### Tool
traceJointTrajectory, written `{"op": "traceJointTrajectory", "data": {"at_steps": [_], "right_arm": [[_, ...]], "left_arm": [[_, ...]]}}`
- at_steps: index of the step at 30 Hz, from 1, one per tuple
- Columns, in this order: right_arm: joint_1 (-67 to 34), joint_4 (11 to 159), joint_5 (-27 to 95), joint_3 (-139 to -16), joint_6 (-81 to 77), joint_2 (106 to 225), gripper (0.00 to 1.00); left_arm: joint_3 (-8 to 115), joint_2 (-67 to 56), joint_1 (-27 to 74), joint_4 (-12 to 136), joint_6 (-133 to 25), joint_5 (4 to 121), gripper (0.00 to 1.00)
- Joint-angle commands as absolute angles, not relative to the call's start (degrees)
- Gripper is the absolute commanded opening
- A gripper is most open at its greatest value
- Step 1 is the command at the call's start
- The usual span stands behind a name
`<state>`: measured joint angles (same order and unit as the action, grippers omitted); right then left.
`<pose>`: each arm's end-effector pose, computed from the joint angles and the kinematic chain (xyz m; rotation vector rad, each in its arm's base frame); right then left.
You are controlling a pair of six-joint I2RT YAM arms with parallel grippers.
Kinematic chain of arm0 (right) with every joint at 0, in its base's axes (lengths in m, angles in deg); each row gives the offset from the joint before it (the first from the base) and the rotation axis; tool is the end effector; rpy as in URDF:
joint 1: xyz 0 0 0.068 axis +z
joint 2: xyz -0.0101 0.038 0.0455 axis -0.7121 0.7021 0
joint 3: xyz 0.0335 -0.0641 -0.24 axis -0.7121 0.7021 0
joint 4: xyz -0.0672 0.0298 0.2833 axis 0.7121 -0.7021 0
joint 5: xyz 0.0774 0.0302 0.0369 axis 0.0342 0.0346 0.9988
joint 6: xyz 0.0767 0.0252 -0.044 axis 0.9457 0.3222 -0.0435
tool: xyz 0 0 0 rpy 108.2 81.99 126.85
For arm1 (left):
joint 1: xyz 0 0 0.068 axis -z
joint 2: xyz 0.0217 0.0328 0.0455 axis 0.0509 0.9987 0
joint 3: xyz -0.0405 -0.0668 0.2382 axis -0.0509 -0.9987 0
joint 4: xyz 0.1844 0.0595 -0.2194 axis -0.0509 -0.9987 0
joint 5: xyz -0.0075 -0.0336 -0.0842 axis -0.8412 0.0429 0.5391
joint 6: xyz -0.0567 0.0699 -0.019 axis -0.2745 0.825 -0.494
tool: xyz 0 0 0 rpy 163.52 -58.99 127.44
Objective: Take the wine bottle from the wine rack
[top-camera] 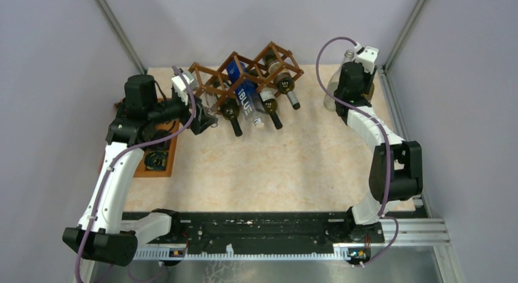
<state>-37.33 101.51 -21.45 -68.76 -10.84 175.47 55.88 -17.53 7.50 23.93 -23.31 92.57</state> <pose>0.4342 -0.0005 0.2800 0.4735 1.6363 -0.6330 0.2861 -0.1049 0.3813 0.8883 1.7413 -0.5770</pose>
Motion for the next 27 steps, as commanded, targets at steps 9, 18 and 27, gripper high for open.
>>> {"op": "traceJointTrajectory", "data": {"at_steps": [9, 18, 27], "right_arm": [[-39.14, 108.73, -23.9, -70.62, -6.63, 176.7, 0.0], [-39.45, 104.68, -22.33, -68.81, -1.4, 175.9, 0.18], [-39.42, 97.73, -21.22, -71.97, 0.32, 173.27, 0.89]], "left_arm": [[59.78, -16.28, 7.63, 23.05, -22.38, 91.12, 0.99], [60.31, -16.66, 7.63, 22.66, -21.75, 90.74, 0.99], [60.61, -17.22, 7.63, 22.07, -22.22, 90.41, 0.99]]}}
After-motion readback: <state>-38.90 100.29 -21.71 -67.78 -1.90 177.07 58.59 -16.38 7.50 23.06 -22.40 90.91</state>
